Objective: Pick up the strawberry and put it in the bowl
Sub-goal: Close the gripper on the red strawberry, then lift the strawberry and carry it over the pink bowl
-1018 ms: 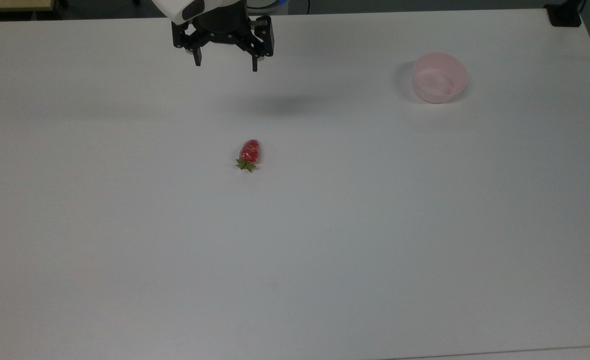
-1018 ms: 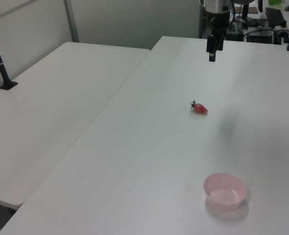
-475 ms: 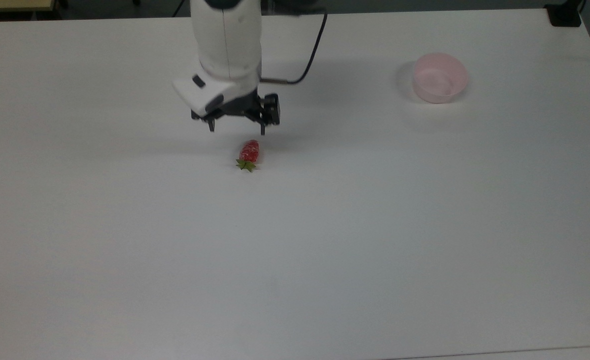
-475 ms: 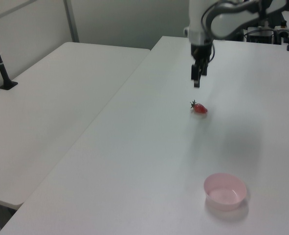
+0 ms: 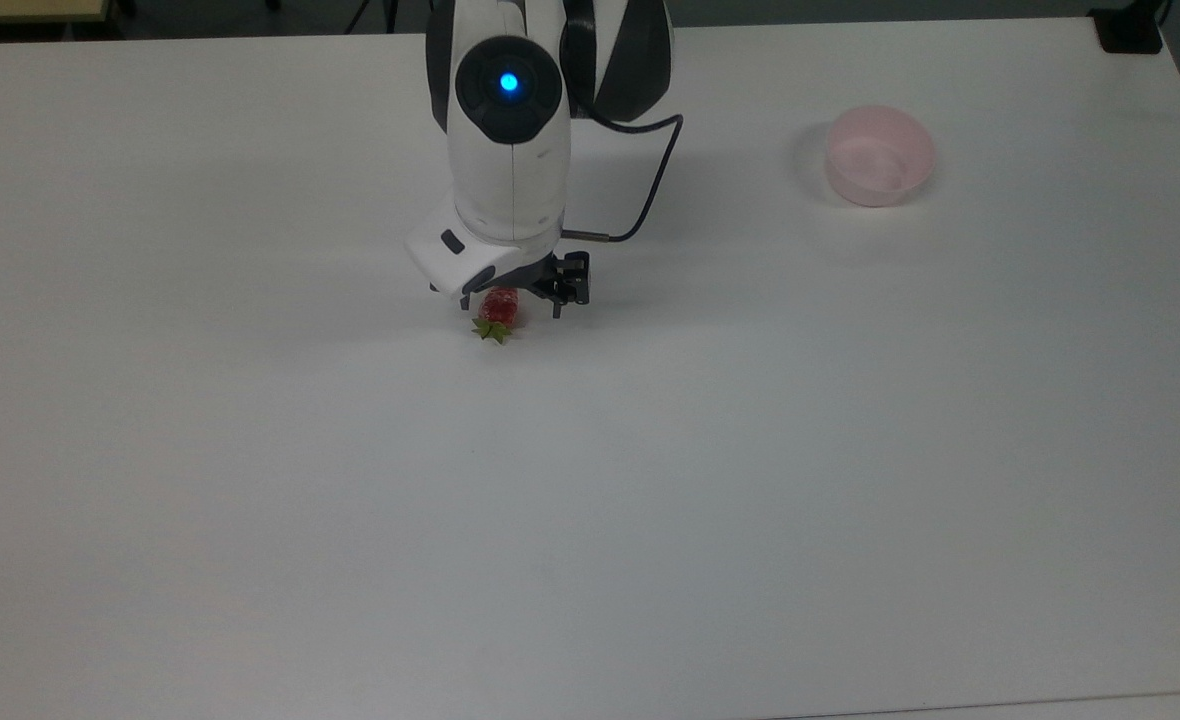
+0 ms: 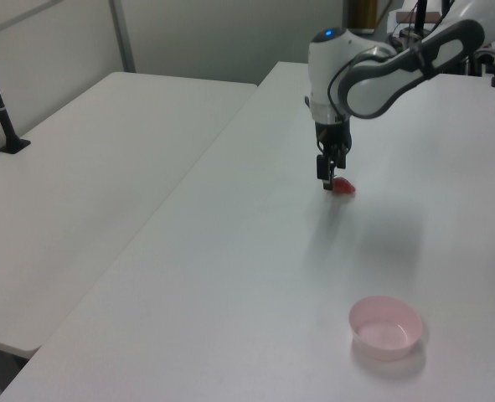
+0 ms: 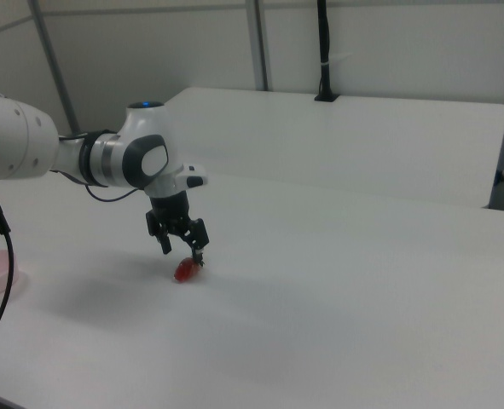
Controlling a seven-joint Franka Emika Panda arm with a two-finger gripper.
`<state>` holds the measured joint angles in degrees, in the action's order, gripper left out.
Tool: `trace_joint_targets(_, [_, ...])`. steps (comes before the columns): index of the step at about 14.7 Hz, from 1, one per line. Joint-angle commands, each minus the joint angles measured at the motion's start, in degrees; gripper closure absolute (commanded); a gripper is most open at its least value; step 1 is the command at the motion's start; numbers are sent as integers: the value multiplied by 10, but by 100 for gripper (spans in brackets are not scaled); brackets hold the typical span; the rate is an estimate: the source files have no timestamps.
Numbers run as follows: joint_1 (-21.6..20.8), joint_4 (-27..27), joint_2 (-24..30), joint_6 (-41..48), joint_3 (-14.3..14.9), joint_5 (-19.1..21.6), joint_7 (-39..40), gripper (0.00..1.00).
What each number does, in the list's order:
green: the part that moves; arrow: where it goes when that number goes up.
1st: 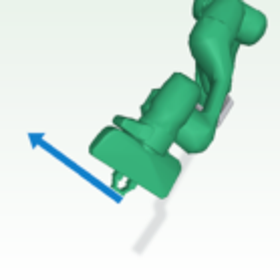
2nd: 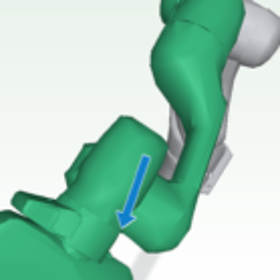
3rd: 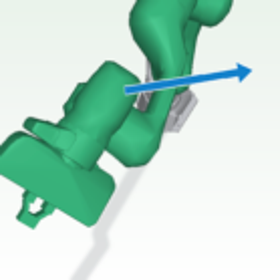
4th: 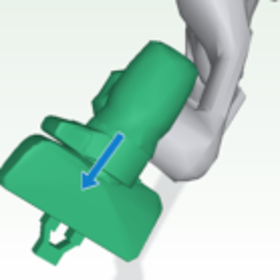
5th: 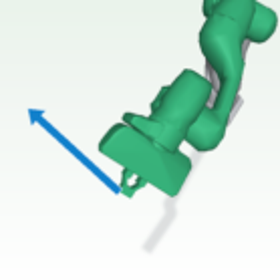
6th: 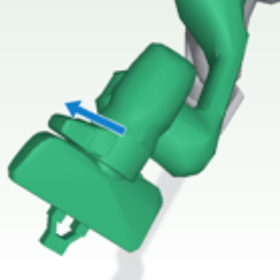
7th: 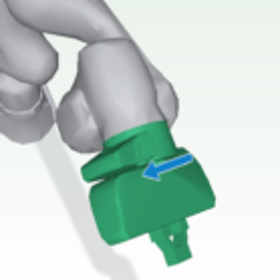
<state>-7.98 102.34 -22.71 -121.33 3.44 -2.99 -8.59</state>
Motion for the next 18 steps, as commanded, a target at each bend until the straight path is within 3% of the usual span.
trace_joint_targets(1, [-6, 29, 7, -20, 8, 3, -6, 10])
trace_joint_targets(3, [-6, 35, 7, -20, 8, 2, -3, 23])
trace_joint_targets(5, [-5, 37, 7, -20, 7, 3, 14, 46])
trace_joint_targets(7, [-2, 38, 8, -19, 8, 3, 25, 61])
trace_joint_targets(11, [1, 37, 16, -11, 8, 3, 34, 62])
trace_joint_targets(14, [4, 26, 59, 20, 14, 9, 63, 61])
trace_joint_targets(18, [-25, -26, 115, 88, 67, 11, 119, 61])
